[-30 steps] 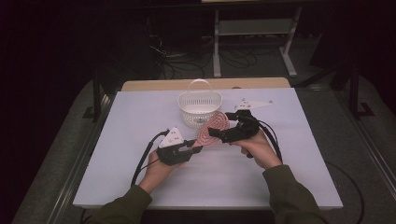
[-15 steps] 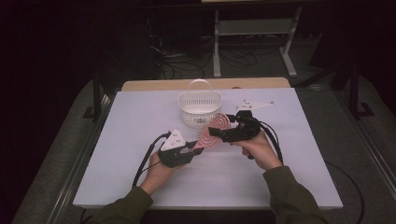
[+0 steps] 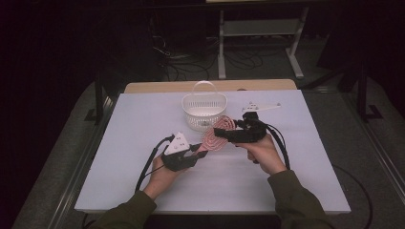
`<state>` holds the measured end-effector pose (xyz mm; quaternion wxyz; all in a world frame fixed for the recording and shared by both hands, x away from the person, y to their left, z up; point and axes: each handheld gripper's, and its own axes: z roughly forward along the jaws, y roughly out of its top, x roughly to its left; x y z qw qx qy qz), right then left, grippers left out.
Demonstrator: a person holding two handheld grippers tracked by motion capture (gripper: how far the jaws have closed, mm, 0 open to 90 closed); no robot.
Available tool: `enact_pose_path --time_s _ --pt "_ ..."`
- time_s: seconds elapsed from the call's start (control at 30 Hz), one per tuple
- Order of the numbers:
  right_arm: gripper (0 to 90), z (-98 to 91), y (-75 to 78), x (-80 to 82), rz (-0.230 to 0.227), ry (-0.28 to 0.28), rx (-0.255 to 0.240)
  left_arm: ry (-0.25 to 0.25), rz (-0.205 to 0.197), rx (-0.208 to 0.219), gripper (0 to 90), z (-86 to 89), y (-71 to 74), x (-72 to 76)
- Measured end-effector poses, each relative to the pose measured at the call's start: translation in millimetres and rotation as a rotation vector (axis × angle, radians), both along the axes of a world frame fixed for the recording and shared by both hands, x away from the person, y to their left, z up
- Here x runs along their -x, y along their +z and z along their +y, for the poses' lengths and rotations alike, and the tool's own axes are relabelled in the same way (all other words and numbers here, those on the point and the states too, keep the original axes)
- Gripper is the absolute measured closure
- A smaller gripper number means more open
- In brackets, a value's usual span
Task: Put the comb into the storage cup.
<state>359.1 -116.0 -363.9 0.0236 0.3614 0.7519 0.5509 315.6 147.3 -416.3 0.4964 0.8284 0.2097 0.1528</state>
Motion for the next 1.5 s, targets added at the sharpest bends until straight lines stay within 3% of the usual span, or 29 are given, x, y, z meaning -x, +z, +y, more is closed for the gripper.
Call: enact_pose_path --time_s 0.57,0.83,1.5 --pt "46.0 -0.5 -2.3 -1.7 0.037 0.025 -0.016 0.012 -0.017 -0.008 69.8 -1.3 -0.8 0.2" --pt "53.0 -1.1 -3.0 -2.3 0.062 0.029 -0.037 0.010 -0.007 -0.009 69.8 -1.8 -2.3 -0.7" --pt "60.7 -2.4 -1.0 -2.2 0.062 0.064 -0.075 -0.010 -0.005 -0.016 69.9 -3.3 -4.2 -1.2"
